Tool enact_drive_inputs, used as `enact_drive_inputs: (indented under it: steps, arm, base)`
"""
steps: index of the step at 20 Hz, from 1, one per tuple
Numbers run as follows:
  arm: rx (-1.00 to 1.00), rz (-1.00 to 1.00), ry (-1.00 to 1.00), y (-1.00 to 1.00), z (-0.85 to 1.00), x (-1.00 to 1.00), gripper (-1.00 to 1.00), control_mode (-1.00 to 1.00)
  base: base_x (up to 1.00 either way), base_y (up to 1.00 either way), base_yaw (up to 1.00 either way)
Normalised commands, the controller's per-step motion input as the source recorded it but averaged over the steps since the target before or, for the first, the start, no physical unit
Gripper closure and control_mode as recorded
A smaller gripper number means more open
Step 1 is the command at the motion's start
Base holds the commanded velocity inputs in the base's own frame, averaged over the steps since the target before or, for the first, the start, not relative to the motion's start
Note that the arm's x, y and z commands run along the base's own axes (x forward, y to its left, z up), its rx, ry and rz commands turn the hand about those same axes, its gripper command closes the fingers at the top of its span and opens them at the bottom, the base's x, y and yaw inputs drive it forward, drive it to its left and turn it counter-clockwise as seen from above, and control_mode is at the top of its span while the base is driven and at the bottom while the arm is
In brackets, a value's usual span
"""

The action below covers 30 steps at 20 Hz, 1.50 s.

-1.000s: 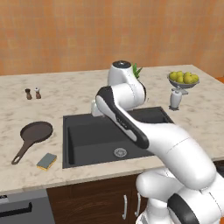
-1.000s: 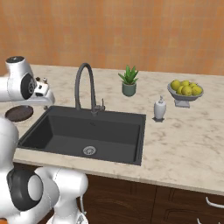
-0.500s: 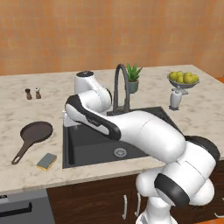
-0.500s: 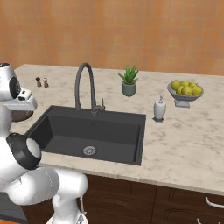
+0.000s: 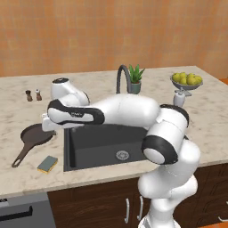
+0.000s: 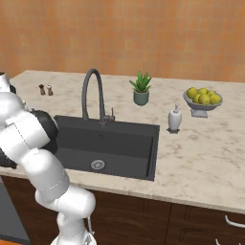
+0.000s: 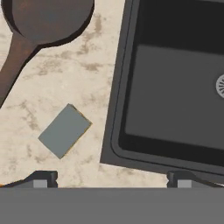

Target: Pick the pan and sponge and place them into the sink. Then turn on the water.

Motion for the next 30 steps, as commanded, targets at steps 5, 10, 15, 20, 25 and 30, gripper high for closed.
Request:
enact_drive_inputs:
  steps: [5, 10, 15, 20, 25, 30]
  arm:
    - [0.00, 0.00, 0.00, 0.00, 0.00, 0.00, -1.00, -1.00]
    - [0.05, 0.00, 0.00, 0.10, -0.07, 0.01, -1.00, -1.00]
    - [0.07, 0.00, 0.00, 0.36, -0.12, 0.00, -1.00, -1.00]
    - [0.03, 0.00, 0.00, 0.36, -0.17, 0.01, -1.00, -1.00]
    - [-0.02, 0.00, 0.01, 0.07, -0.08, 0.00, -1.00, -1.00]
    - [0.00, 0.00, 0.00, 0.30, -0.23, 0.00, -1.00, -1.00]
  base:
    - [0.00, 0.00, 0.00]
    - [0.00, 0.00, 0.00]
    - [0.00, 0.00, 0.00]
    - [0.00, 0.00, 0.00]
    - [0.00, 0.00, 0.00]
    - [0.00, 0.00, 0.00]
